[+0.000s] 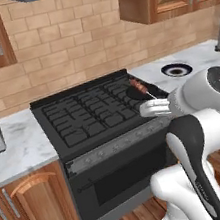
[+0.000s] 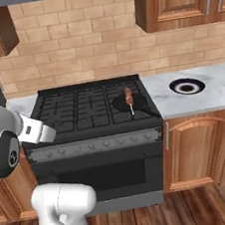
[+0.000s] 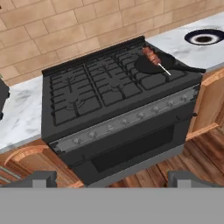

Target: Place the cold items (kiwi and apple) from the fridge in one tupperware on the dining counter. Place the warm items (kebab skewer and hot dog) in the stove area in another tupperware.

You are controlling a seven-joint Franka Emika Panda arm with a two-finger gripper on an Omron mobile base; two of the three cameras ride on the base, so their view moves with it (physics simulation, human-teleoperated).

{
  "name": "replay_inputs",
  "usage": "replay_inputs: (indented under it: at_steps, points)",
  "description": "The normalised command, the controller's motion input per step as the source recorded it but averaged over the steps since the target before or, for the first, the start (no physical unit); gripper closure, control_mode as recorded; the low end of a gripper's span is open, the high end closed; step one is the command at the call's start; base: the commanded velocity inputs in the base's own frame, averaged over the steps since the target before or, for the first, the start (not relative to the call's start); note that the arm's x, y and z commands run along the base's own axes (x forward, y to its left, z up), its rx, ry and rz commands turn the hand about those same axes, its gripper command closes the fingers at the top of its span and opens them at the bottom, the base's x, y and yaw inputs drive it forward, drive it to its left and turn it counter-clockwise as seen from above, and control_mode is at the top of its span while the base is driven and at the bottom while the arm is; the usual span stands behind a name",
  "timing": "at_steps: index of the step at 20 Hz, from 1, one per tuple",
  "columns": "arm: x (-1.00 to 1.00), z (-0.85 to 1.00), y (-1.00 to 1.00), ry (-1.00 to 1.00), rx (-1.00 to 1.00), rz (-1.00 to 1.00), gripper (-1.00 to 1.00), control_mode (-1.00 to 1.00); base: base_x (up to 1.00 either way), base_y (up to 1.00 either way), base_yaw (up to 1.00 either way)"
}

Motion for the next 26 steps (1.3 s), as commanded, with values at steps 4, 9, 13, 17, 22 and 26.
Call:
replay_inputs:
  at_steps: [4,9,13,17,22,26]
  points:
    - [0.0,0.0,0.0,0.0,0.0,0.0,-1.0,1.0,0.4,-0.46,0.49]
    - [0.0,0.0,0.0,0.0,0.0,0.0,-1.0,1.0,0.47,-0.25,0.28]
    - [0.0,0.0,0.0,0.0,0.0,0.0,-1.0,1.0,0.76,-0.4,0.11]
    - [0.0,0.0,0.0,0.0,0.0,0.0,-1.0,1.0,0.57,-0.51,0.0]
    - [0.0,0.0,0.0,0.0,0.0,0.0,-1.0,1.0,0.25,-0.59,0.0]
    - [0.0,0.0,0.0,0.0,0.0,0.0,-1.0,1.0,0.34,-0.55,-0.03]
